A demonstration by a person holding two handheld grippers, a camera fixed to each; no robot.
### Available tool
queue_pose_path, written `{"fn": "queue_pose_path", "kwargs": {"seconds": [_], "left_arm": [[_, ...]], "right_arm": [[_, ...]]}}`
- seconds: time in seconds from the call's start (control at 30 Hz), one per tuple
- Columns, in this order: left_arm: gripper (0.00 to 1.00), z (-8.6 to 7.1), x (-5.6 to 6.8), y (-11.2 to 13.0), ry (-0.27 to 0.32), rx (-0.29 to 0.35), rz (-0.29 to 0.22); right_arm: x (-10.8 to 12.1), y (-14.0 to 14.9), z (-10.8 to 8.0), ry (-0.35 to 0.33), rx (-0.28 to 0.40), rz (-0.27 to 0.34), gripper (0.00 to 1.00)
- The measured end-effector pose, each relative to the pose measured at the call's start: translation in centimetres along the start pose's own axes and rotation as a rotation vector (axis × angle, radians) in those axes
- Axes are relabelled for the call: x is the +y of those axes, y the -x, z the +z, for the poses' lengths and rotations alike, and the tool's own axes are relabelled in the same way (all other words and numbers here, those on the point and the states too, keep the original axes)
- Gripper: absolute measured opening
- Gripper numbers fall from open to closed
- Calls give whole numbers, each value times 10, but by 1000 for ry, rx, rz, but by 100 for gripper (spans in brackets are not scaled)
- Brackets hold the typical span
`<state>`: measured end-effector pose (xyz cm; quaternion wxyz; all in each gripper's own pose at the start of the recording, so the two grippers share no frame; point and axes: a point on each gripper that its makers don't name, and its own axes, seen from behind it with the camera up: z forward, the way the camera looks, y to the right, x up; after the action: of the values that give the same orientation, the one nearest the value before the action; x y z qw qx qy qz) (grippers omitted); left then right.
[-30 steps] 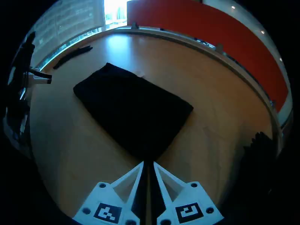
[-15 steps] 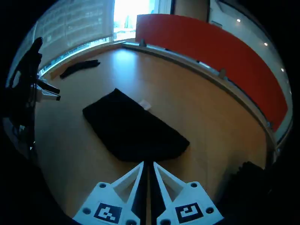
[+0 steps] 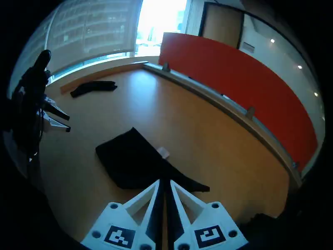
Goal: Fold towel
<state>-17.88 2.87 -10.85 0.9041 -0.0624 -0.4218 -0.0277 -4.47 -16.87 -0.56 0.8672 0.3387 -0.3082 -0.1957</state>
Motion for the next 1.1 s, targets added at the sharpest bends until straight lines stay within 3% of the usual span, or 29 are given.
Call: {"fn": "queue_pose_path", "kwargs": {"seconds": [0.37,0.6,0.83,1.1], "left_arm": [[92,-2,-4,0,-5,3,-6],[92,-5,-5,-3,-2,12,-20],[92,-9,-7,-7,-2,30,-45],[92,-16,-10,-5,-6,39,-71]], "right_arm": [[-6,-9,7,-21,-4,-25,3],[-22,-26,21,-59,2,-67,3],[-53,-50,42,-121,10,-121,3],[-104,-64,75,-213,-13,-184,3]]}}
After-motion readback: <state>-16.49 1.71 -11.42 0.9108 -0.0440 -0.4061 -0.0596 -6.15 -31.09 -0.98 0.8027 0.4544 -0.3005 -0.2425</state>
